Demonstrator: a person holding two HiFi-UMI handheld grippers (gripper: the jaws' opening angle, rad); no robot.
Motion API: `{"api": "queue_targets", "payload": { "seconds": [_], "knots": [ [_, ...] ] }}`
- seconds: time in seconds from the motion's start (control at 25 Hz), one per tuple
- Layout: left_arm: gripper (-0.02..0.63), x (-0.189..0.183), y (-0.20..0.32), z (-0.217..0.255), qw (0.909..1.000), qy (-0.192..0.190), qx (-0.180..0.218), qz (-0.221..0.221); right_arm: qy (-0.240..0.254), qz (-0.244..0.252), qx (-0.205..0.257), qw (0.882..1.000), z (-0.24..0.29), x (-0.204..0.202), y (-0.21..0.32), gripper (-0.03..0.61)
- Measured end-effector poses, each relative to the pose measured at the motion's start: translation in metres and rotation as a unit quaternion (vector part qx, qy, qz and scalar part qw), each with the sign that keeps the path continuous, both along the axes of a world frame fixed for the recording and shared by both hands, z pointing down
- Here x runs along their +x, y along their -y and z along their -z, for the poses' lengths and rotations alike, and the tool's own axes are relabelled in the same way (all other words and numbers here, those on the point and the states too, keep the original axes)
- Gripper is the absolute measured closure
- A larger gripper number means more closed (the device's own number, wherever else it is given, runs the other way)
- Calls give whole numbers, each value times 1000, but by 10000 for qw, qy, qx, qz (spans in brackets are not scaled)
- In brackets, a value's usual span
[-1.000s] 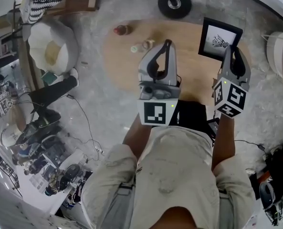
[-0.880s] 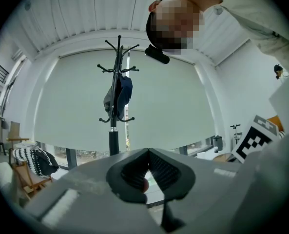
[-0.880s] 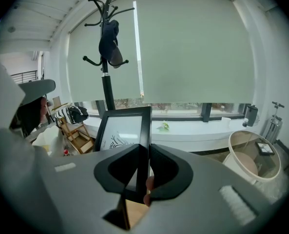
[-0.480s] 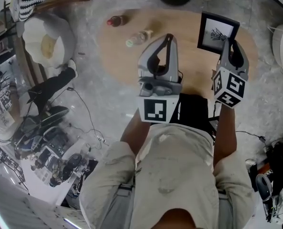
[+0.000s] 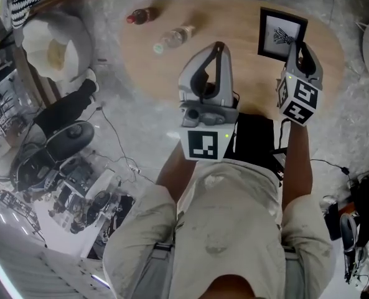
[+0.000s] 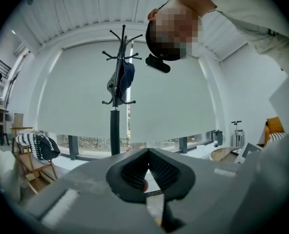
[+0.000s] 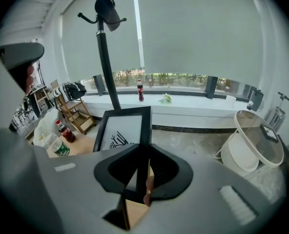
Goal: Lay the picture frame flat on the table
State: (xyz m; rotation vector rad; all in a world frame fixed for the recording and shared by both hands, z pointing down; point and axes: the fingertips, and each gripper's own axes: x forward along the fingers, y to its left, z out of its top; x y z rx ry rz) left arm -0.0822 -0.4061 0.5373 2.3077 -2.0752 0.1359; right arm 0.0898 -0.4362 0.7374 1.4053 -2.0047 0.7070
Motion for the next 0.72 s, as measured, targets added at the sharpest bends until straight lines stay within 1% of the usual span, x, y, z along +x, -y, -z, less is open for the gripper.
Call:
{"api": "queue_targets", "payload": {
  "seconds": [0.16, 0.44, 0.72],
  "knots": [
    [609, 6, 2, -12, 10000, 34, -49, -52, 24, -90, -329, 9994, -33, 6, -1, 508],
    [609, -10, 0, -43, 9999, -8, -109, -62, 77, -174, -927, 9955, -93, -10, -15, 506],
    [609, -9, 7, -59, 9995, 0, -291, -101, -72, -190, -1346, 9907, -134, -6, -23, 506]
  ]
}}
